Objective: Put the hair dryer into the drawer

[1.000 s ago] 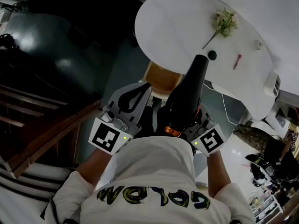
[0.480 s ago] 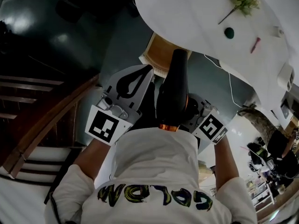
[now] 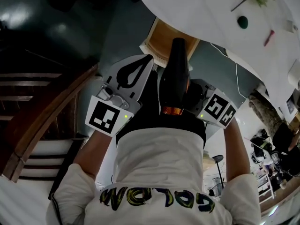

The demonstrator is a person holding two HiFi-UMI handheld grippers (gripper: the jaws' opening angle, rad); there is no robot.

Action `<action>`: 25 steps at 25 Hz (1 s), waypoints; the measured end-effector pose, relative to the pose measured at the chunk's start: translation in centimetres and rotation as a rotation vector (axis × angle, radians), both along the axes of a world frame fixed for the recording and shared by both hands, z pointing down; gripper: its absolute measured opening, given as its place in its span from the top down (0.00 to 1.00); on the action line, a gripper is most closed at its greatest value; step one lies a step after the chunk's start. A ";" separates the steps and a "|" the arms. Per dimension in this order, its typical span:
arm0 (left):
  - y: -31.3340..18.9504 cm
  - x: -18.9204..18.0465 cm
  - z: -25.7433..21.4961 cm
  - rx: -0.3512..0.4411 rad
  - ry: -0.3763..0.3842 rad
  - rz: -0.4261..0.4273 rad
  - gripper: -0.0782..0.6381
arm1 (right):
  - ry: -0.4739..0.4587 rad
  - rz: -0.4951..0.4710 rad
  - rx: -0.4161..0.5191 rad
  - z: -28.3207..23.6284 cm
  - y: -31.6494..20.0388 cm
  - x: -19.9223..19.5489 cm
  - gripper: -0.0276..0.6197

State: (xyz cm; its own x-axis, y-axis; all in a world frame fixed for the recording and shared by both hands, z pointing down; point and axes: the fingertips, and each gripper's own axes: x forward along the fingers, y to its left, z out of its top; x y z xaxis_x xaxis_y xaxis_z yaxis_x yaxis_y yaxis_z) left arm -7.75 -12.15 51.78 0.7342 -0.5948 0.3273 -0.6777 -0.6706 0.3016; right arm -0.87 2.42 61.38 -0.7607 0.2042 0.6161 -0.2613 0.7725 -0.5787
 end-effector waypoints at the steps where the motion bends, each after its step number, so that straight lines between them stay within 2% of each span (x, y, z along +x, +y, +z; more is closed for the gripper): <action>1: 0.0 0.1 0.8 -0.008 -0.008 0.005 0.87 | 0.014 -0.013 -0.010 0.7 -0.1 0.1 0.59; 7: 0.0 1.3 4.5 -0.053 0.000 0.050 0.87 | 0.086 -0.057 -0.080 4.9 -1.5 0.8 0.59; 13: -0.5 2.3 8.4 -0.097 -0.033 0.059 0.87 | 0.139 -0.068 -0.115 8.5 -3.1 1.6 0.59; 25: -1.4 1.1 12.4 -0.103 -0.081 0.073 0.87 | 0.250 -0.062 -0.086 12.7 -6.3 1.2 0.59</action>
